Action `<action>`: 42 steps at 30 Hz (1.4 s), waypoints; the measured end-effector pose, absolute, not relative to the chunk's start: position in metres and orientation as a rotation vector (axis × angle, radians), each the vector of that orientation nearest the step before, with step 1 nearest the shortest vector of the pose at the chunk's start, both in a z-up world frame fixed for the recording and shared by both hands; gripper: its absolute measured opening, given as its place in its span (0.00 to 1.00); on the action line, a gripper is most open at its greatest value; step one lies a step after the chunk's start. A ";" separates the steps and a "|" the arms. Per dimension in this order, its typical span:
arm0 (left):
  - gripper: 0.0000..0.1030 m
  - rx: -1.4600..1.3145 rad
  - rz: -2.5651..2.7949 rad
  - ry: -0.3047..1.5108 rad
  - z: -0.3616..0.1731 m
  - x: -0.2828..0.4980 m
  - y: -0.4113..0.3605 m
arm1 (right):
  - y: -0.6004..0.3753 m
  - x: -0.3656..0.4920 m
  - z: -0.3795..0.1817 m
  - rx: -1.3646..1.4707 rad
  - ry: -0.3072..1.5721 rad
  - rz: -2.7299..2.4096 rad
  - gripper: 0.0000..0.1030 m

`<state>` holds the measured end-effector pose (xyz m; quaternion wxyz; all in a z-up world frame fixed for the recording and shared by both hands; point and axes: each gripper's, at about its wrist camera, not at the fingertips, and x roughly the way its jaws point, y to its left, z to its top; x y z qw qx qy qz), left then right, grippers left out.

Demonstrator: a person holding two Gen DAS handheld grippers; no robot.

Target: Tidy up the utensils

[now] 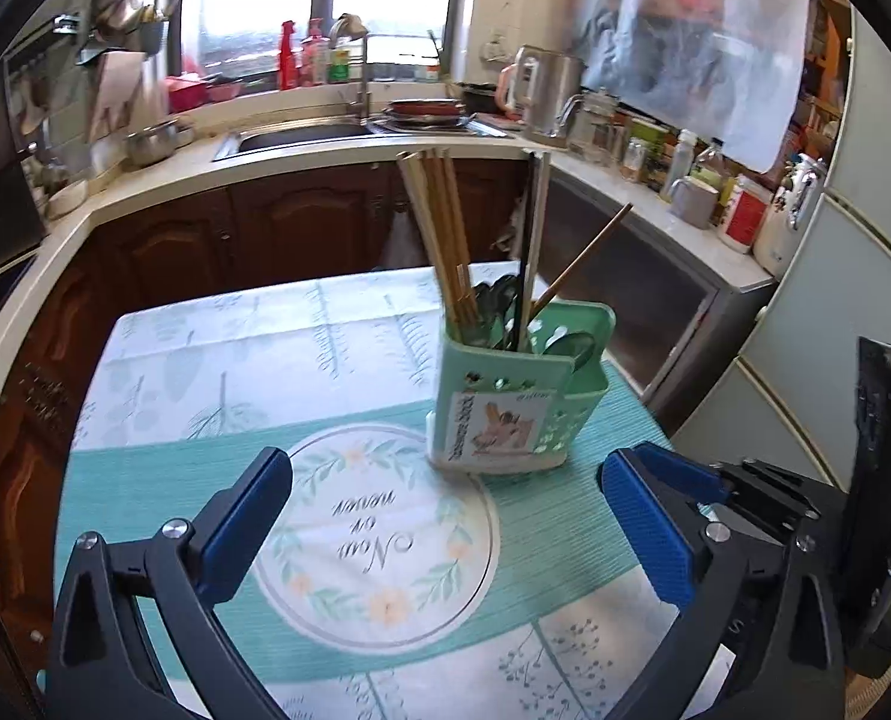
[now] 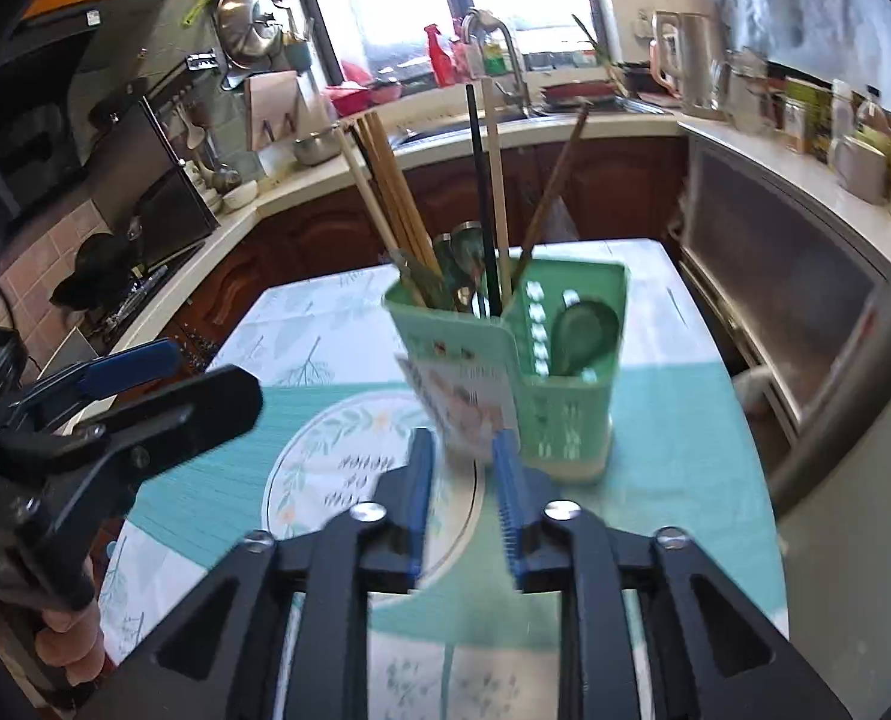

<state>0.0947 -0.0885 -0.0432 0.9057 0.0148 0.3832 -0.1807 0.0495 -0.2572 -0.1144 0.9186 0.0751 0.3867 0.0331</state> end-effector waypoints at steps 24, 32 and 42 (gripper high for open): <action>0.99 -0.010 -0.080 0.776 0.004 0.003 -0.022 | -0.211 -0.109 -0.014 0.232 0.761 -0.029 0.82; 0.99 -0.015 -0.062 0.773 0.009 -0.005 -0.012 | -0.201 -0.132 0.021 0.202 0.721 -0.031 0.84; 0.99 -0.008 -0.033 0.754 0.014 -0.013 -0.009 | -0.196 -0.135 0.035 0.164 0.710 -0.047 0.84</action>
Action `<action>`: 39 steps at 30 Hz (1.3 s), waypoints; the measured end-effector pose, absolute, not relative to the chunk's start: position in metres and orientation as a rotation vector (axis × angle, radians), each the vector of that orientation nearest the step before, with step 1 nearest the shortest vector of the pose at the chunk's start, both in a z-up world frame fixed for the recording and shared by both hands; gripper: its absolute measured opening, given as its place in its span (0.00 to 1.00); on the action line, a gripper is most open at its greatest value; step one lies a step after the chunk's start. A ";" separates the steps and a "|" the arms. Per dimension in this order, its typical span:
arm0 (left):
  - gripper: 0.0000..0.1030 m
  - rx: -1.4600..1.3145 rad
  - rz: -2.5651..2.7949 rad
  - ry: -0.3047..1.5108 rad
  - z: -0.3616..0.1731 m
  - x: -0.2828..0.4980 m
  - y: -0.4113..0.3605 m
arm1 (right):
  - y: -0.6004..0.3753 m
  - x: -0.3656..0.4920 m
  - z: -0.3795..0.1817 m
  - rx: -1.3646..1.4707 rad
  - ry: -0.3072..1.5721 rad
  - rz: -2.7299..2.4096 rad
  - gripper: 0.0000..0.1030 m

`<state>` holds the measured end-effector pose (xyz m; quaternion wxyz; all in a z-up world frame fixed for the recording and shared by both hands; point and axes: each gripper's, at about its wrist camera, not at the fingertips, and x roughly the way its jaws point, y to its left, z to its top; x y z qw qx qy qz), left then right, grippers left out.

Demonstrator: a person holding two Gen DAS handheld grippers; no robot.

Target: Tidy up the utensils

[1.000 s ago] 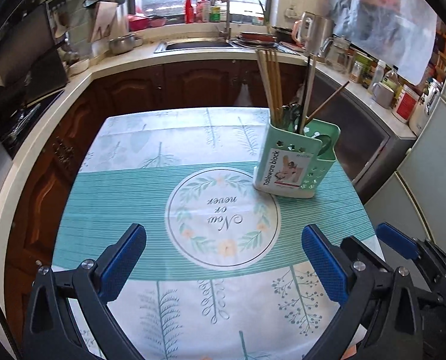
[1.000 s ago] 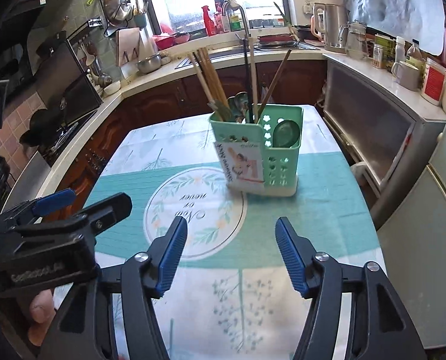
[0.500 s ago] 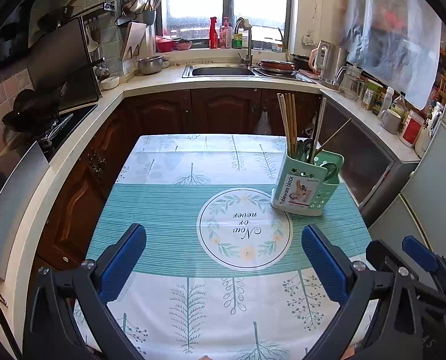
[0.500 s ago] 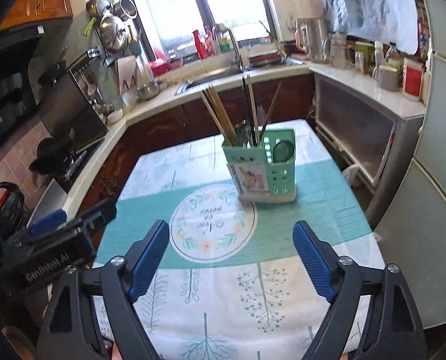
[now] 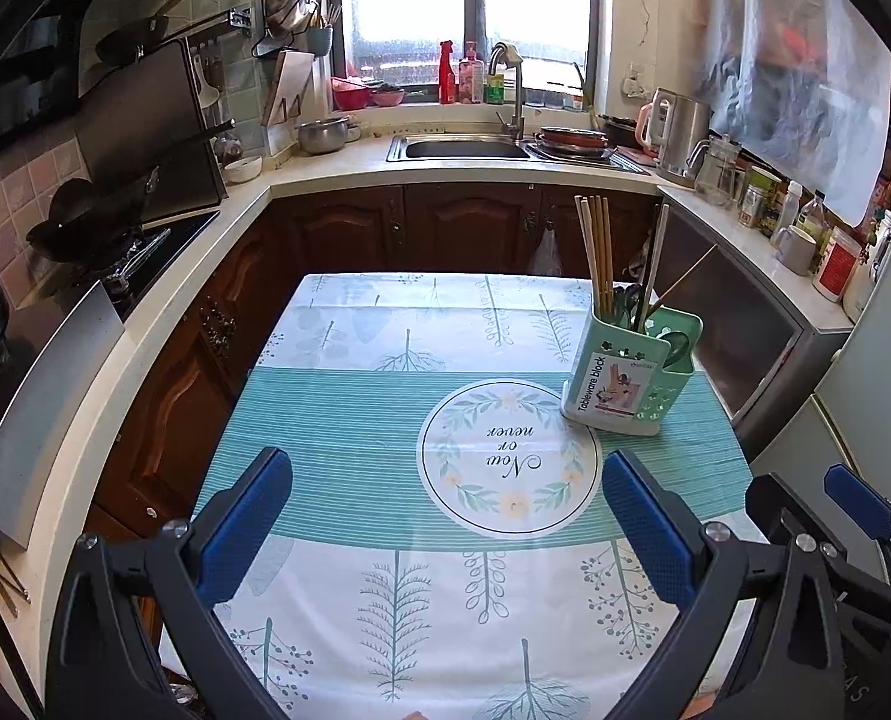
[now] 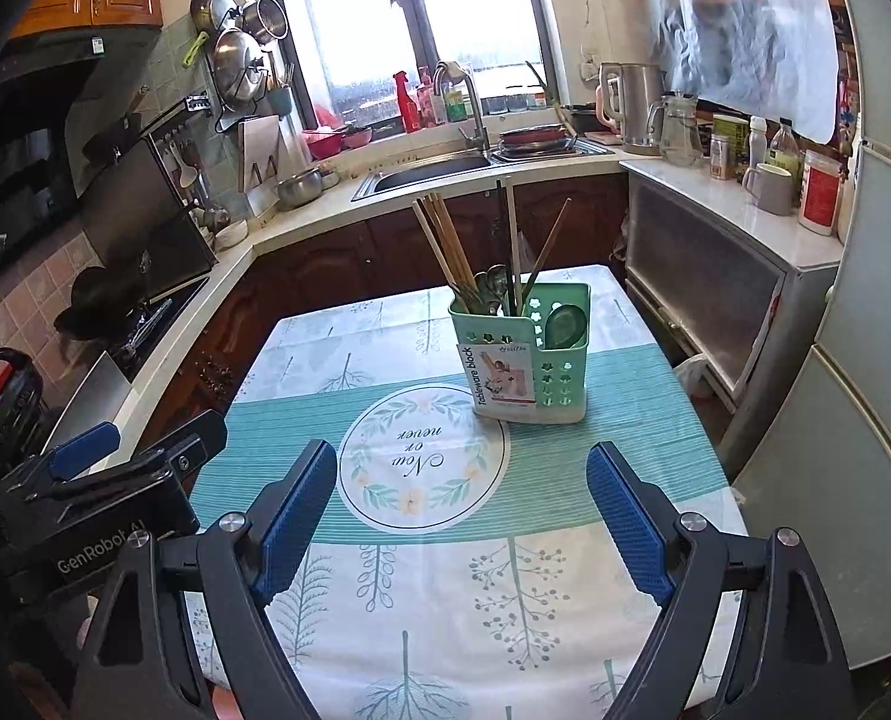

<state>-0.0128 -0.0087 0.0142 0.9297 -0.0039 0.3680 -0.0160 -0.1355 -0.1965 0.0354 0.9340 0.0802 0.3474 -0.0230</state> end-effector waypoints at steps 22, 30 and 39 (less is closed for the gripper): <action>0.99 -0.007 -0.015 0.734 0.022 -0.018 -0.006 | -0.194 -0.139 0.051 0.140 0.698 -0.059 0.84; 0.99 -0.005 -0.012 0.733 0.022 -0.019 -0.006 | -0.194 -0.139 0.051 0.140 0.697 -0.060 0.84; 0.99 -0.005 -0.012 0.734 0.022 -0.018 -0.007 | -0.195 -0.139 0.051 0.143 0.698 -0.059 0.84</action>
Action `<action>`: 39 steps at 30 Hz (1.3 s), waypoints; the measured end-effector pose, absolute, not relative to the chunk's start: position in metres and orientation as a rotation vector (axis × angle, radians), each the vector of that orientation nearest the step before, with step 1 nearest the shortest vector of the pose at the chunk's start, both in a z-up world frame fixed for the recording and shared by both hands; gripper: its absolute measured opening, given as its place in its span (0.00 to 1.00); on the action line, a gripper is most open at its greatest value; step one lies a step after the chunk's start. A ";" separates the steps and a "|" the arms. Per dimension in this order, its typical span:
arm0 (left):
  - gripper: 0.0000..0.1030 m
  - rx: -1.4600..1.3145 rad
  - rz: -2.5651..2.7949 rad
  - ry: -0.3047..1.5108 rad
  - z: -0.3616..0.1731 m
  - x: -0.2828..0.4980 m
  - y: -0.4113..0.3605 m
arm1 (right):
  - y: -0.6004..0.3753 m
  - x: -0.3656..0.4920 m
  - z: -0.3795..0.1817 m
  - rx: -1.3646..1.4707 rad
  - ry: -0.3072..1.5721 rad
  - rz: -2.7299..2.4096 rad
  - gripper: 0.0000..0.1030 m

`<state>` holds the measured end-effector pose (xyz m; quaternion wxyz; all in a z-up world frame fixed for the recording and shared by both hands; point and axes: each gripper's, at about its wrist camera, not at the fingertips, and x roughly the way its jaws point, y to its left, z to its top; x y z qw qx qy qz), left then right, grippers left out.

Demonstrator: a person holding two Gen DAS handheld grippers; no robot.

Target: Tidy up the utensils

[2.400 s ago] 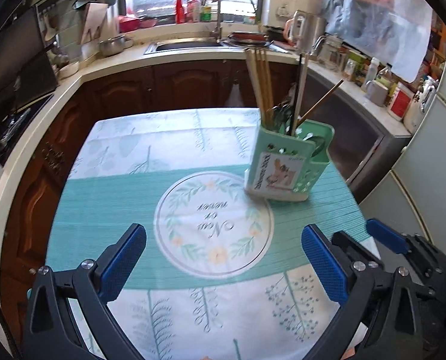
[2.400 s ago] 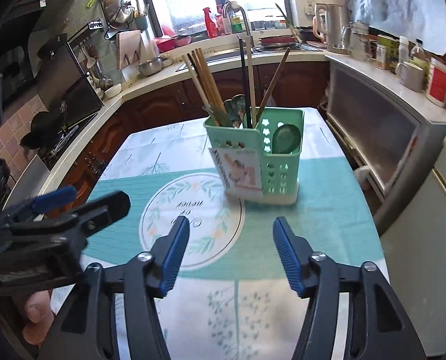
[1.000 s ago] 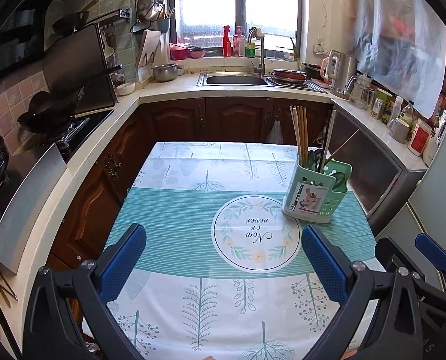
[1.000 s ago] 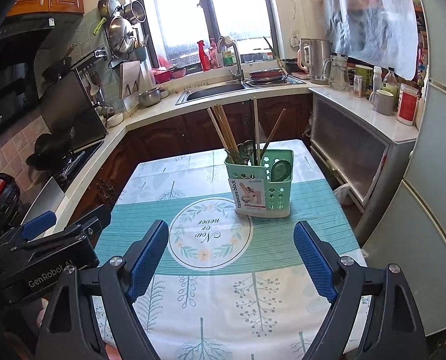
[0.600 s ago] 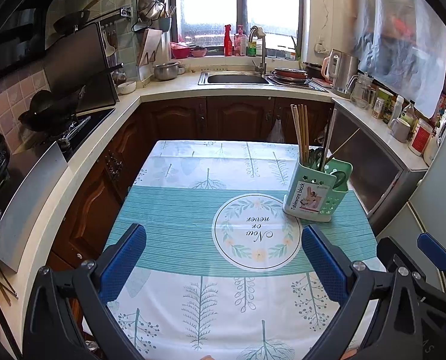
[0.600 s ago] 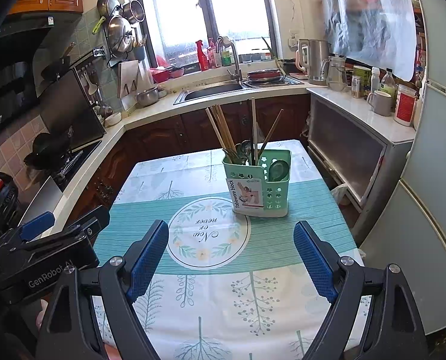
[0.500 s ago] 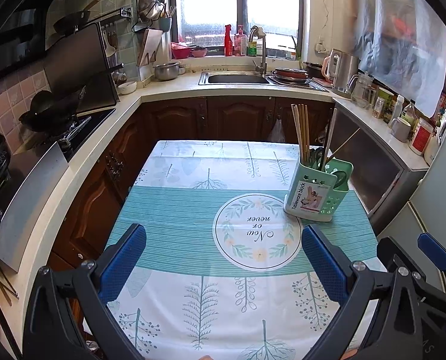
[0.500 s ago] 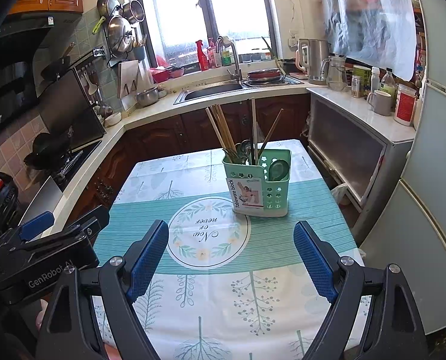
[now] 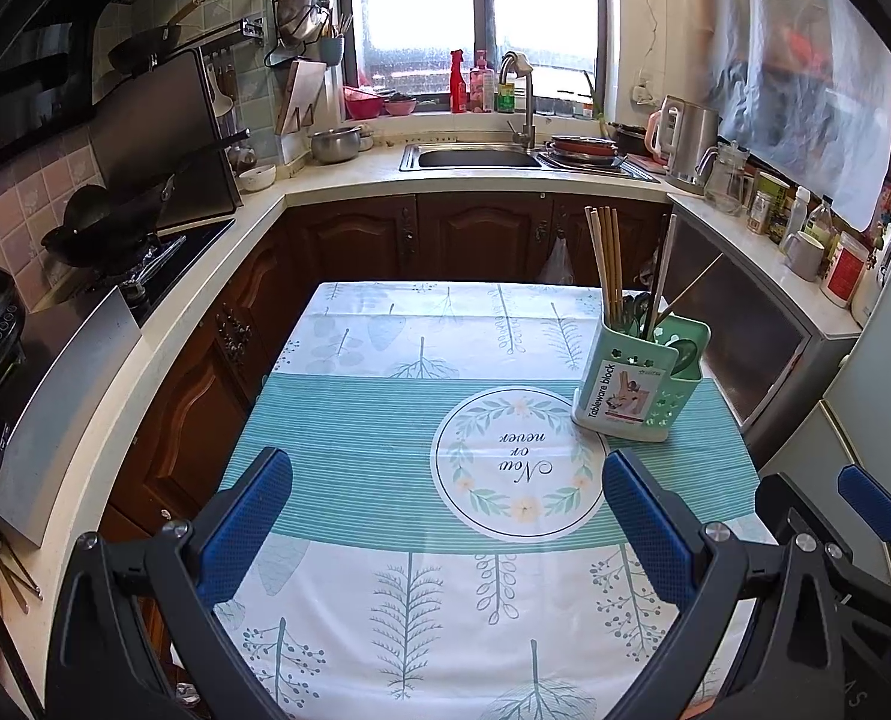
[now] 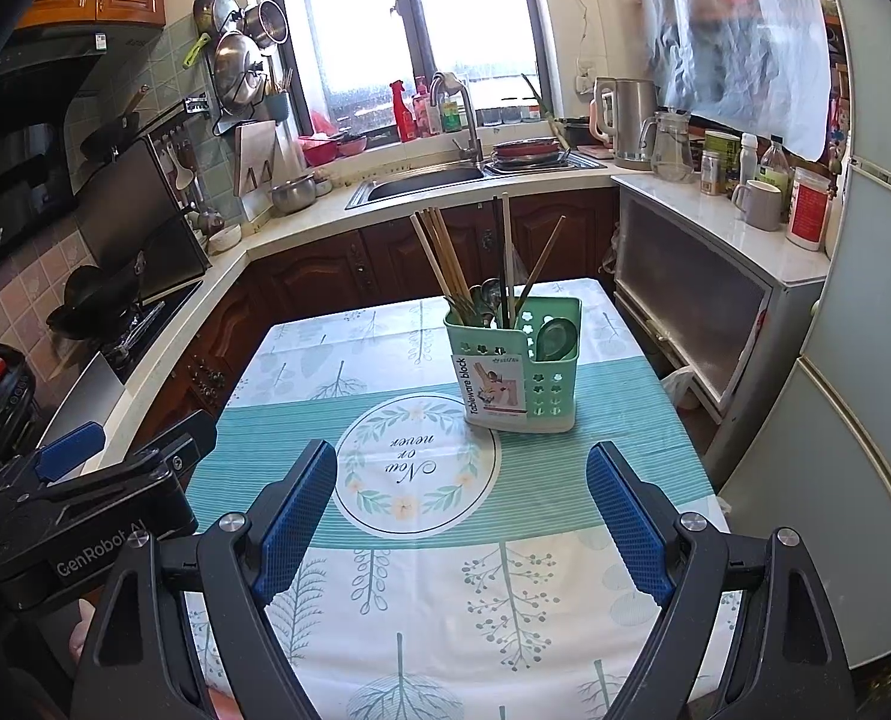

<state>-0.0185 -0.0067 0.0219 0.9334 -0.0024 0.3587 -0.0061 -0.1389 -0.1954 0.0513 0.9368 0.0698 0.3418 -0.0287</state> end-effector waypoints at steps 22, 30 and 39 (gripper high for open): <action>0.99 -0.005 -0.006 0.743 0.021 -0.022 0.003 | -0.193 -0.141 0.051 0.147 0.703 -0.060 0.84; 0.99 -0.003 -0.005 0.744 0.022 -0.023 0.006 | -0.192 -0.142 0.051 0.149 0.705 -0.059 0.84; 0.99 -0.003 -0.004 0.748 0.021 -0.024 0.009 | -0.191 -0.142 0.051 0.149 0.706 -0.060 0.84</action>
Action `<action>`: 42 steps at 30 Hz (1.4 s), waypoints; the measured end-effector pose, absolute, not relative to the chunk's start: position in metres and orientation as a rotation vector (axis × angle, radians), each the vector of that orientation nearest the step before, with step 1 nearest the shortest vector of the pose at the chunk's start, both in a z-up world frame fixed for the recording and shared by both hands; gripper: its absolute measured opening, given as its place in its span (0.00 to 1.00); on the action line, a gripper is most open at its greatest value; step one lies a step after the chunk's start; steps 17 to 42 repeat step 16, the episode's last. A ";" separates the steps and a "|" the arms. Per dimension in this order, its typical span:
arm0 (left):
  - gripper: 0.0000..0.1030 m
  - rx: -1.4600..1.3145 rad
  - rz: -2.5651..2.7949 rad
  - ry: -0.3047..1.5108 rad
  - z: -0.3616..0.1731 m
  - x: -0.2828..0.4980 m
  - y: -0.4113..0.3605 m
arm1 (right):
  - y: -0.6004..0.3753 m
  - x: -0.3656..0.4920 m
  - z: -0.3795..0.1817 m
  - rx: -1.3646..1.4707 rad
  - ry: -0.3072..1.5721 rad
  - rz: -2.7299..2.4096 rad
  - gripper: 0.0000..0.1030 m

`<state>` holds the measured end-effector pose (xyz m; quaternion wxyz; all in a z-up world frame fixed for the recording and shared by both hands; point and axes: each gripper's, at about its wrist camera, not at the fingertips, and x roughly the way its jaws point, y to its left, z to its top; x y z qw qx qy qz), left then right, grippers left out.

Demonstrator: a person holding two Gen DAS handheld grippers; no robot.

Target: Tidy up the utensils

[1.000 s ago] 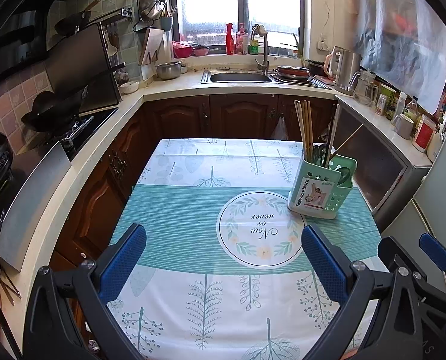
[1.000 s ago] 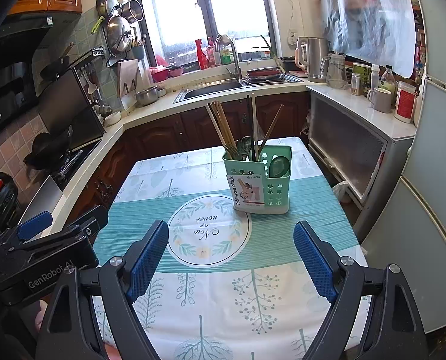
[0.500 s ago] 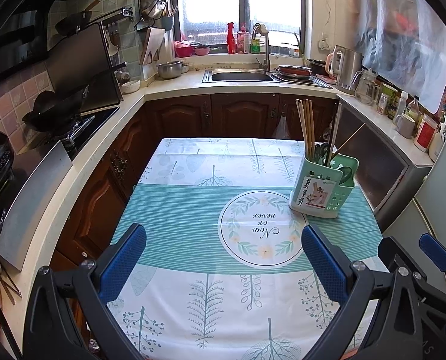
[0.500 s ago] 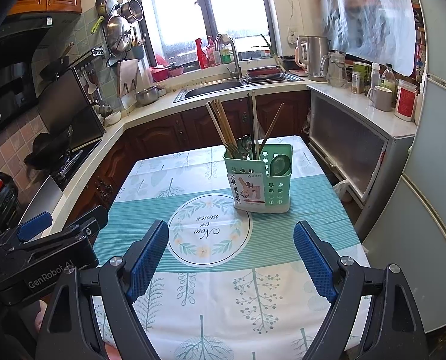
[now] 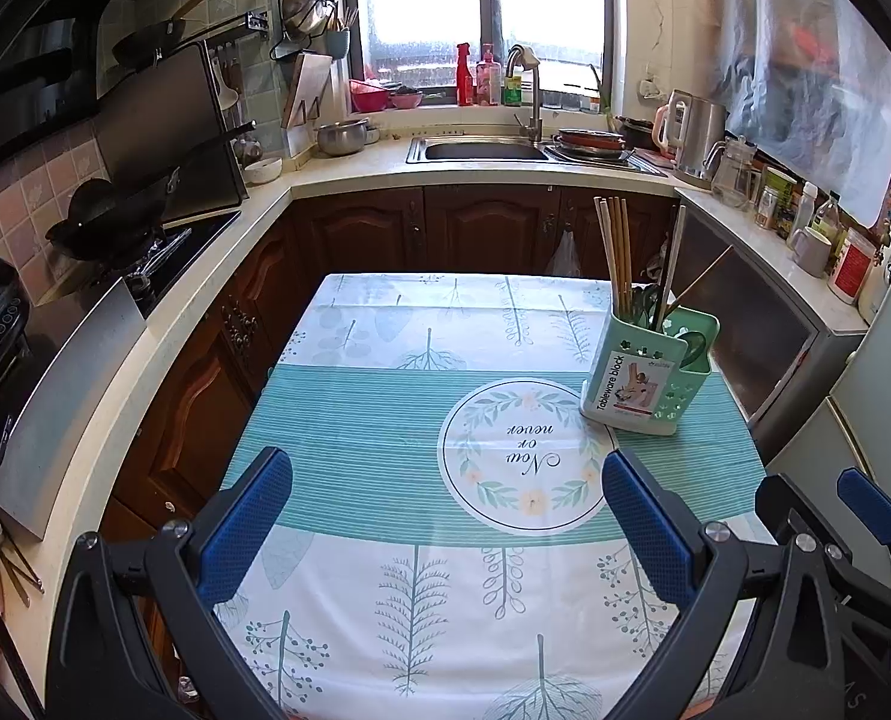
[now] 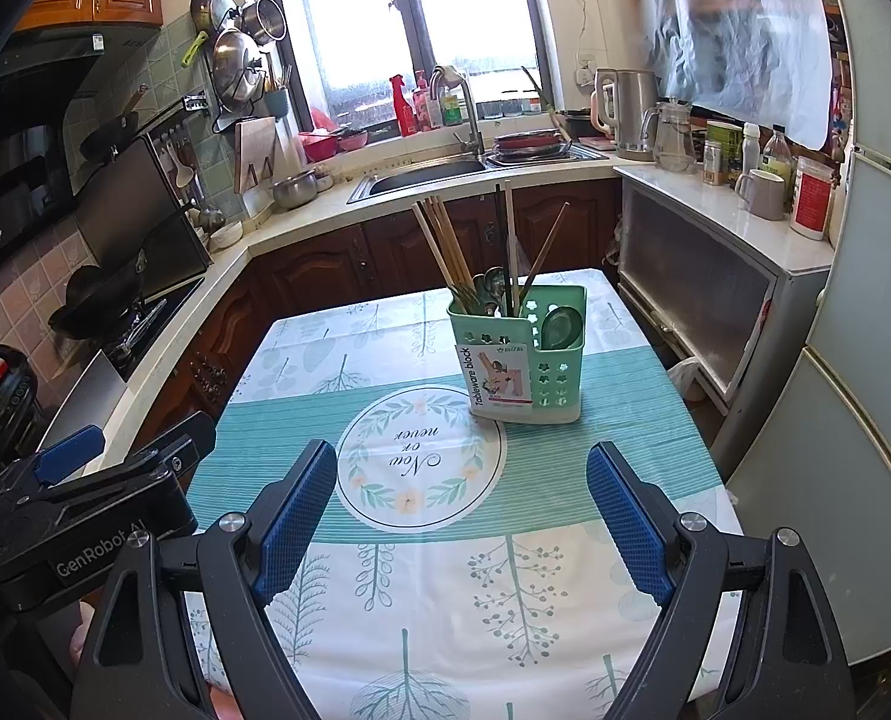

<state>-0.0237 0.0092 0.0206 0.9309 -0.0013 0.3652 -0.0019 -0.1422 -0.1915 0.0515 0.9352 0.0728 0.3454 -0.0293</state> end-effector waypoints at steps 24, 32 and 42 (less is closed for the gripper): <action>0.99 0.002 -0.001 0.754 0.018 -0.026 0.016 | -0.187 -0.146 0.051 0.150 0.711 -0.061 0.84; 0.99 0.002 -0.001 0.754 0.018 -0.026 0.016 | -0.187 -0.146 0.051 0.150 0.711 -0.061 0.84; 0.99 0.002 -0.001 0.754 0.018 -0.026 0.016 | -0.187 -0.146 0.051 0.150 0.711 -0.061 0.84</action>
